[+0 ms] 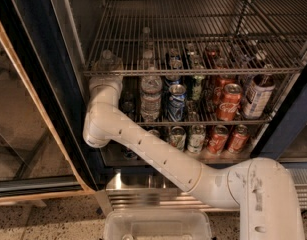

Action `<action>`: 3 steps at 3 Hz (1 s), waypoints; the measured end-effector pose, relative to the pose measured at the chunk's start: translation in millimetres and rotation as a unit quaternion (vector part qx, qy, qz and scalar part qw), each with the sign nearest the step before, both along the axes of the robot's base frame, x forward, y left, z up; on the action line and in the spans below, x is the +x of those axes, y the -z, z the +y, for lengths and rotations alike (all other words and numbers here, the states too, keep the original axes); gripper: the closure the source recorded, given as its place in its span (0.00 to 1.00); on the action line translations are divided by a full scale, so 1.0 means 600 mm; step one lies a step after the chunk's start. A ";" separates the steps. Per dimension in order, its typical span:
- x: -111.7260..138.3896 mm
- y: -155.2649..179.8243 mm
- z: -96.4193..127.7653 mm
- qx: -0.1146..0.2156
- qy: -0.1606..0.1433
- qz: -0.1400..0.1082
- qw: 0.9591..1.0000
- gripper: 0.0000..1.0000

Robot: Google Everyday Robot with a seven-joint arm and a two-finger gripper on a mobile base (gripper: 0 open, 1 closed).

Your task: Pick water bottle from middle shelf of fridge

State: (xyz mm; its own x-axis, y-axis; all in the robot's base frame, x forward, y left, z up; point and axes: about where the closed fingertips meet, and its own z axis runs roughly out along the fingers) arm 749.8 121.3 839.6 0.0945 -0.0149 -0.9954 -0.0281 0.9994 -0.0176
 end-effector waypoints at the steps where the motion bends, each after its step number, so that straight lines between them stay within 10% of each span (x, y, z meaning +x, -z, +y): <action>1: 0.000 0.000 0.000 0.000 0.000 0.000 1.000 1.00; 3: -0.037 0.002 -0.031 0.006 0.030 0.013 0.999 1.00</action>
Offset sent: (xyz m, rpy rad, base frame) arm -0.0329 -0.0223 -0.0016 0.0148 0.0533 -0.0733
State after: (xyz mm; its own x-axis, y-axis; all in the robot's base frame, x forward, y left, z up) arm 727.5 102.4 838.7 0.0680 -0.0087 -0.9976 0.0310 0.9995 -0.0066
